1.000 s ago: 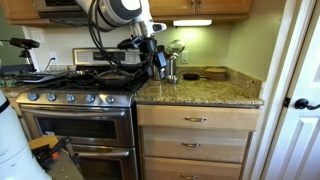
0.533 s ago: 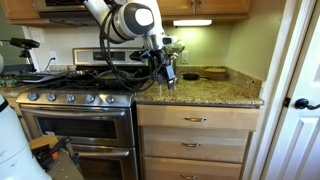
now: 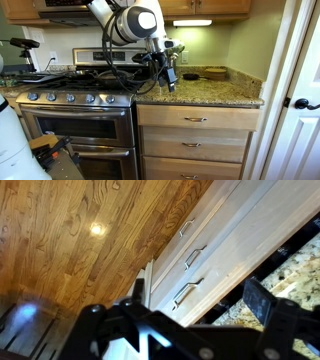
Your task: Fully open the topmost drawer
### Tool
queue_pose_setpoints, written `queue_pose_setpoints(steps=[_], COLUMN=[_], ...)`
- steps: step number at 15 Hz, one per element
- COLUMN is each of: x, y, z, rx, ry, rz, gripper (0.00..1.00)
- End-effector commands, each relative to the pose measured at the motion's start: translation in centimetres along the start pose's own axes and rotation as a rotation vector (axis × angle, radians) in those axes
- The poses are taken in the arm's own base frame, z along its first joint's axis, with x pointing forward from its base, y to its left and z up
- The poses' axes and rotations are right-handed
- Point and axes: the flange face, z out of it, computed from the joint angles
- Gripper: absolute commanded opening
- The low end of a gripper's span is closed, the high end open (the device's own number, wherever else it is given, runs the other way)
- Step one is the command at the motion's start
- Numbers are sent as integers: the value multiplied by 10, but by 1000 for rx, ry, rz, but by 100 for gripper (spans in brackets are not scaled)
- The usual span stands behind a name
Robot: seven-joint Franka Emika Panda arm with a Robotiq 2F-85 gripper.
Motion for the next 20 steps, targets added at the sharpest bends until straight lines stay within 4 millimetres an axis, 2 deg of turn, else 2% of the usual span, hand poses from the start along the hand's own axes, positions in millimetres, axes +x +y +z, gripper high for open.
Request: queue_pose_setpoints(steps=[1,6,9,20], x=[19,42,51,49], y=[7,13,12,12], z=[29,73,93,98], rx=[-16,-16,-5,-8], ry=[7,-10,-16,-32], rz=[63,133,168,150], gripper=[100,100,100,100])
